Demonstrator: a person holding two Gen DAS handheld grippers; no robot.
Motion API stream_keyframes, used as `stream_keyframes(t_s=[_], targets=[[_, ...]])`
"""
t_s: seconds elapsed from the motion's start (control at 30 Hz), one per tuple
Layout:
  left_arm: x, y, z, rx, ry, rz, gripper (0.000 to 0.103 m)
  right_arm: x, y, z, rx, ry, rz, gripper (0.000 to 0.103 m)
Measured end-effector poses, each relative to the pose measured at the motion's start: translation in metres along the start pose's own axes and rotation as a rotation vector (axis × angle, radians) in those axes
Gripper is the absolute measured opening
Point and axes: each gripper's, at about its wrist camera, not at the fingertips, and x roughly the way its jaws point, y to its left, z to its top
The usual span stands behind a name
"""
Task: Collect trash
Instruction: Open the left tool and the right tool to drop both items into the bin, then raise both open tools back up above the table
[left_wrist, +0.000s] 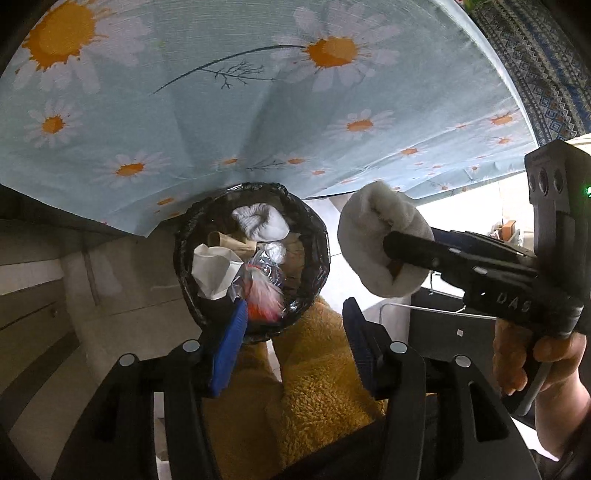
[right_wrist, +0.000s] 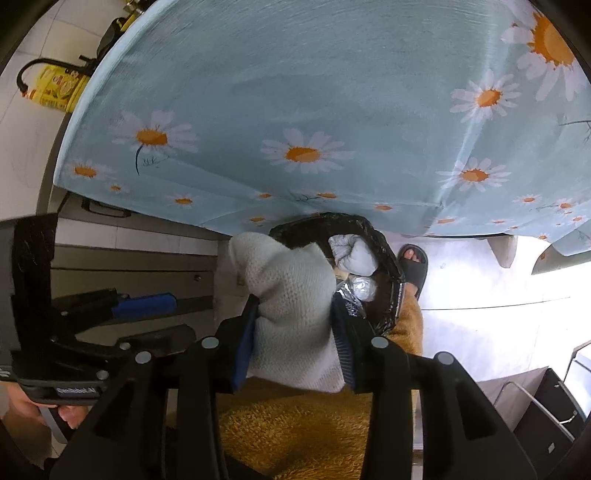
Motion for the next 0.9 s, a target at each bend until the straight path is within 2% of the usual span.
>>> stream_keyframes(t_s=[0.1, 0.17, 0.5, 0.73, 0.77, 0.87, 0.9], targets=[[0.000, 0.004, 0.001, -0.005, 0.003, 0.001, 0.052, -0.002, 0.002, 0.002, 0.002, -0.004, 0.003, 0.043], [-0.001, 0.006, 0.001, -0.009, 0.003, 0.003, 0.052, -0.002, 0.003, 0.003, 0.009, -0.004, 0.008, 0.049], [-0.011, 0.012, -0.003, -0.008, -0.016, -0.003, 0.052, -0.010, 0.014, -0.003, -0.001, -0.022, -0.018, 0.049], [-0.036, 0.004, -0.010, 0.018, -0.059, 0.030, 0.052, -0.036, 0.024, -0.013, 0.001, -0.081, -0.029, 0.050], [-0.041, 0.003, -0.010, 0.019, -0.067, 0.029, 0.053, -0.042, 0.025, -0.014, -0.004, -0.093, -0.027, 0.051], [-0.063, -0.005, -0.013, 0.037, -0.118, 0.041, 0.069, -0.066, 0.033, -0.016, -0.025, -0.139, -0.024, 0.052], [-0.073, -0.009, -0.014, 0.040, -0.143, 0.040, 0.069, -0.075, 0.035, -0.016, -0.032, -0.158, -0.023, 0.054]])
